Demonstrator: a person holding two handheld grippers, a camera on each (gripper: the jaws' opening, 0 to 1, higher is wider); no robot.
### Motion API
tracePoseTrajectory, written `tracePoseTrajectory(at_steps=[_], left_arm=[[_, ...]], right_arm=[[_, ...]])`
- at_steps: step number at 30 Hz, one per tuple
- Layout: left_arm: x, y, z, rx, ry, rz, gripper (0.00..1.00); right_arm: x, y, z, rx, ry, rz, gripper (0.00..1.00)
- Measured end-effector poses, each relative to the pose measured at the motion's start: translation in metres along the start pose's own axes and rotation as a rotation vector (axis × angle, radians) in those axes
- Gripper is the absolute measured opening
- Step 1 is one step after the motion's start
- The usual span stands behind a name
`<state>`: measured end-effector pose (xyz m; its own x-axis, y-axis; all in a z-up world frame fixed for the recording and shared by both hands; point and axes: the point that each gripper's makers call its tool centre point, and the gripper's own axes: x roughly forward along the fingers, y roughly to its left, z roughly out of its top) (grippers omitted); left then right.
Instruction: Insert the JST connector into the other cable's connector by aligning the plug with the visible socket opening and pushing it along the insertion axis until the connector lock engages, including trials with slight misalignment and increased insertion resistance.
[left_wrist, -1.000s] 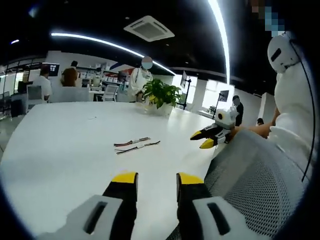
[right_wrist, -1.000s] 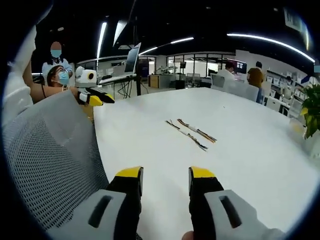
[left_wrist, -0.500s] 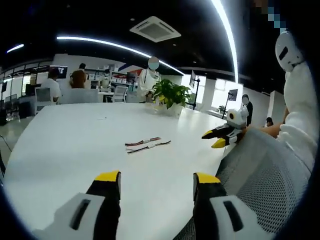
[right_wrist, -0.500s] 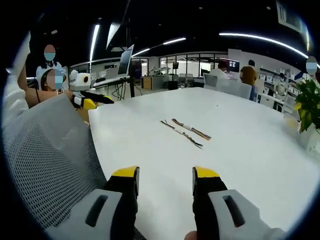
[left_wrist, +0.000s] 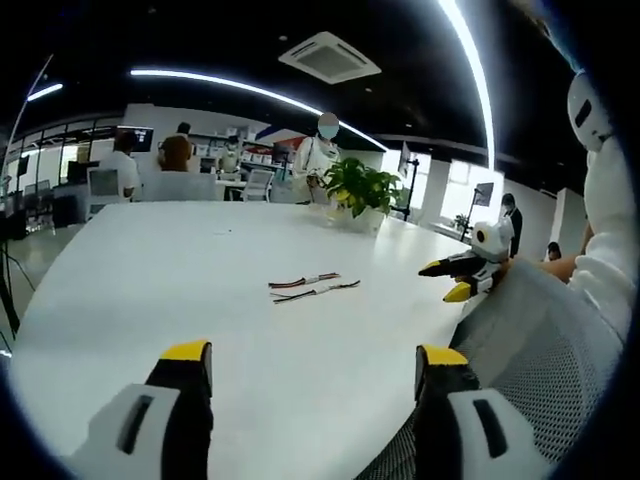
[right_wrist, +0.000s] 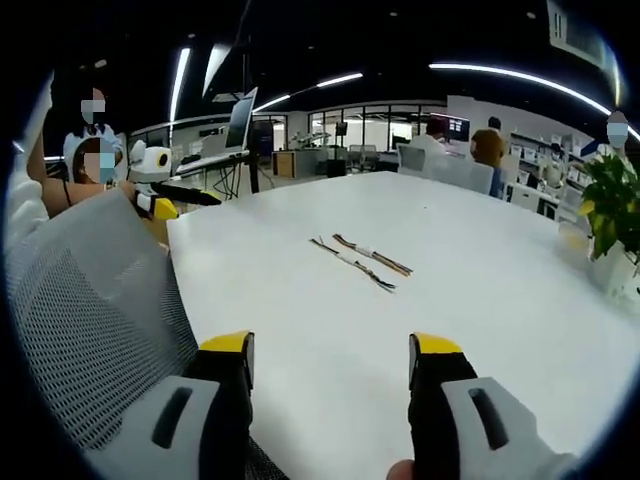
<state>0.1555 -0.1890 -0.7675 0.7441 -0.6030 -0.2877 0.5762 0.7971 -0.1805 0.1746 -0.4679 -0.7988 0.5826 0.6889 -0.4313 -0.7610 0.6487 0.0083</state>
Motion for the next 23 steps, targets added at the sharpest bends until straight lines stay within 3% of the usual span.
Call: tracePoseTrajectory(at_steps=[12,23], left_arm=[[-0.0006,0.0064,0.0008,-0.013,-0.012,0.029,0.89],[0.0001,0.0048,-0.0021,-0.018,0.000,0.020,0.88]], right_arm=[[0.0006,-0.0037,-0.0023,-0.005,0.017,-0.023,0.73],[0.0008,-0.0036,-0.0041,0.000,0.022,-0.024,0.74]])
